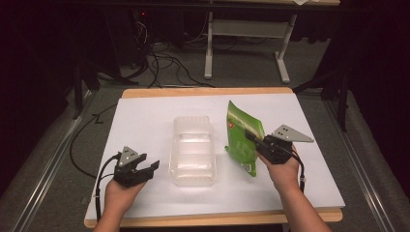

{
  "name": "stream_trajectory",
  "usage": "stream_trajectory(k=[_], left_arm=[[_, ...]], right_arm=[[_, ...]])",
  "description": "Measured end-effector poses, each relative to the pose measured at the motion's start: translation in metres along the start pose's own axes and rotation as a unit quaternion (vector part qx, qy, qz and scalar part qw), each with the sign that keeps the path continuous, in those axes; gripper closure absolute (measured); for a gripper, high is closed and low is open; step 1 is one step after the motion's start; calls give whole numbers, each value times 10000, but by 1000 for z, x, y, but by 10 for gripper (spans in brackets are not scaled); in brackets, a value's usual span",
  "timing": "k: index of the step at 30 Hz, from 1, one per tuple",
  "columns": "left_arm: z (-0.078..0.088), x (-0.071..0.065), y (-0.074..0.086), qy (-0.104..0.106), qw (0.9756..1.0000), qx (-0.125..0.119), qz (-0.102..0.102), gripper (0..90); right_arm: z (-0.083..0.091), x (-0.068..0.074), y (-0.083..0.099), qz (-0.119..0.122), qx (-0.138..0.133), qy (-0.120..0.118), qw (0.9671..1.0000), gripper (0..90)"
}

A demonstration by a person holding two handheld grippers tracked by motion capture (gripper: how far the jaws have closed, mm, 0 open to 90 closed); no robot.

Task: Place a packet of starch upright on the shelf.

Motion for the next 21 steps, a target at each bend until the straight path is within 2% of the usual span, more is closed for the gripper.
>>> stream_trajectory(k=[5, 9, 13, 19, 20, 21], left_arm=[[0, 0, 0, -17, 10000, -31, -2, 423], [1, 1, 1, -26, 10000, -46, -6, 424], [2, 2, 1, -13, 10000, -80, 2, 423], [1, 4, 2, -23, 10000, -59, 28, 423], [1, 4, 2, -25, 10000, -66, 11, 423], [1, 4, 2, -23, 10000, -74, 17, 424]], right_arm=[[4, 2, -4, 36, -89, -117, 9999, 900], [13, 6, -15, 200, -291, -298, 9989, 900], [16, 11, -25, 329, -396, -554, 9971, 900], [12, 16, -40, 447, -503, -802, 9945, 900], [10, 18, -48, 482, -558, -960, 9926, 900], [9, 19, -51, 493, -576, -993, 9922, 900]])
Point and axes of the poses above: each handheld gripper's, and its own axes: z roughly backward along the jaws, y roughly out of its underside, x roughly to its left, the point moved 1 cm from there along -z, roughly forward along the jaws, and after that the axes turned 8 degrees about x, right-handed, at the moved point
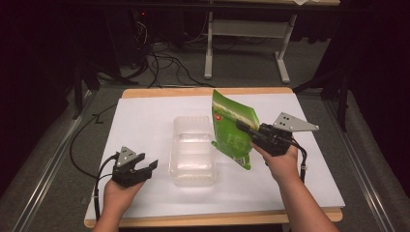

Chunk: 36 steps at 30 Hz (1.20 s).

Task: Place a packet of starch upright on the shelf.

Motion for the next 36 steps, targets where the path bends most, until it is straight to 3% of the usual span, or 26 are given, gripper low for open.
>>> stream_trajectory(k=[6, 10, 23, 29, 33, 36], left_arm=[[1, 0, 0, -19, 10000, -10, 18, 423], [0, 0, 0, -47, 10000, 20, 5, 423], [1, 1, 3, -86, 9999, 31, 93, 422], [1, 2, 4, -59, 9999, 53, 101, 423], [1, 2, 4, -57, 9999, 34, 106, 423], [2, 1, 4, -34, 9999, -8, 136, 422]], right_arm=[[-18, 6, -12, 94, 20, -257, 9996, 900], [-42, 11, -14, 62, 90, -502, 9987, 900], [-89, 21, -22, 253, 284, -1101, 9932, 900], [-108, 21, -20, 351, 555, -1079, 9920, 900], [-111, 19, -20, 356, 558, -1035, 9924, 899], [-113, 16, -19, 202, 552, -1056, 9927, 877]])
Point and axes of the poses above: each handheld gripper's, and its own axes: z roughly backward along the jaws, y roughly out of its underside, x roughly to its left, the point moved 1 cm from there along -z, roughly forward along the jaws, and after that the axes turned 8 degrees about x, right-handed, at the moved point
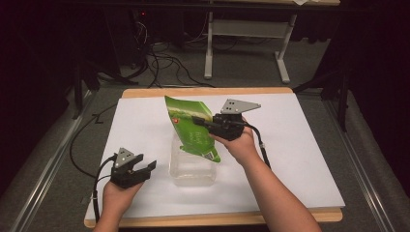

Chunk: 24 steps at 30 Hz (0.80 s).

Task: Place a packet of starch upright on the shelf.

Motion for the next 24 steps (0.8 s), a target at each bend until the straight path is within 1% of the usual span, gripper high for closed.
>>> stream_trajectory(k=[1, 3, 5, 8, 9, 11, 12, 14, 15, 16, 17, 18, 19, 22, 24], left_arm=[[0, 0, 0, -4, 10000, 4, -11, 423], [0, -1, 0, 0, 10000, 10, -22, 423], [-1, -1, 0, 7, 10000, 10, -30, 423], [-1, -2, 0, 5, 10000, 14, -35, 423], [0, -2, -1, 11, 10000, 18, -41, 423], [0, -2, -1, 10, 10000, 20, -42, 423], [0, -2, -1, 10, 10000, 20, -42, 423], [-1, -2, -1, 14, 10000, 29, -46, 423], [-1, -2, -1, 14, 10000, 43, -51, 423], [-1, -2, -1, 14, 10000, 43, -51, 423], [-1, -2, -1, 17, 10000, 50, -60, 423], [-1, -2, -1, 26, 10000, 58, -60, 423], [-1, -2, -1, 13, 10000, 43, -58, 423], [-1, -2, 0, 7, 10000, 42, -56, 423], [-1, -1, 0, 15, 10000, 34, -44, 423]], right_arm=[[-1, 0, 1, -52, -6, -26, 10000, 864], [-1, 0, 2, -53, -6, -37, 10000, 856], [-3, 3, 7, -89, 29, 71, 9999, 797], [-3, 4, 10, -89, 69, 136, 9998, 782], [-3, 6, 13, -132, 88, 210, 9997, 747], [-1, 6, 15, -142, 72, 244, 9996, 720], [0, 6, 16, -162, 70, 263, 9995, 721], [3, 5, 18, -133, 33, 319, 9994, 807], [4, 5, 19, -154, 32, 325, 9993, 891], [3, 5, 19, -174, 62, 260, 9995, 900], [3, 5, 19, -174, 62, 260, 9995, 900], [-1, 7, 20, -118, 78, 271, 9995, 900], [-3, 9, 20, -108, 53, 234, 9997, 900], [-8, 12, 19, -63, -4, 237, 9997, 900], [-10, 14, 18, -91, -58, 256, 9996, 900]])
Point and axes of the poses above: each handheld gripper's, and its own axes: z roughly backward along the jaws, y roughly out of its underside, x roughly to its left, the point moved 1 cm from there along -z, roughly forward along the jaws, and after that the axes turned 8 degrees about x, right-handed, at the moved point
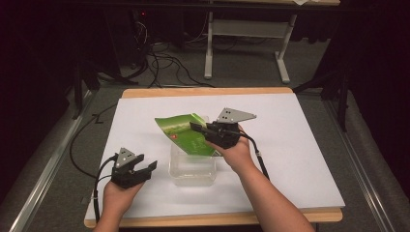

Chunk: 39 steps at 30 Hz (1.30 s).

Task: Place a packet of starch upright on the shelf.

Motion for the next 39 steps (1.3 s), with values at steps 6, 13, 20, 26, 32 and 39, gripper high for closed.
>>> stream_trajectory(k=[6, 13, 20, 26, 32, 39], left_arm=[[0, 0, 0, 1, 10000, -13, 17, 423], [-1, -2, 0, -5, 10000, 21, -25, 423], [-1, -2, 0, 21, 10000, 24, -1, 423], [-1, -2, 0, 29, 10000, 28, -17, 422], [-1, -3, 0, 42, 10000, 19, -13, 423], [-4, -6, -2, 30, 10000, -17, 51, 424]], right_arm=[[0, 0, -1, -55, -113, 30, 9999, 900], [-1, 3, -6, -60, -272, 18, 9996, 900], [-11, 3, -6, -78, -231, 36, 9997, 900], [-16, 2, -1, -204, -255, 68, 9994, 900], [-17, 3, 0, -143, -194, 142, 9996, 896], [2, 8, 5, -115, -67, 598, 9981, 669]])
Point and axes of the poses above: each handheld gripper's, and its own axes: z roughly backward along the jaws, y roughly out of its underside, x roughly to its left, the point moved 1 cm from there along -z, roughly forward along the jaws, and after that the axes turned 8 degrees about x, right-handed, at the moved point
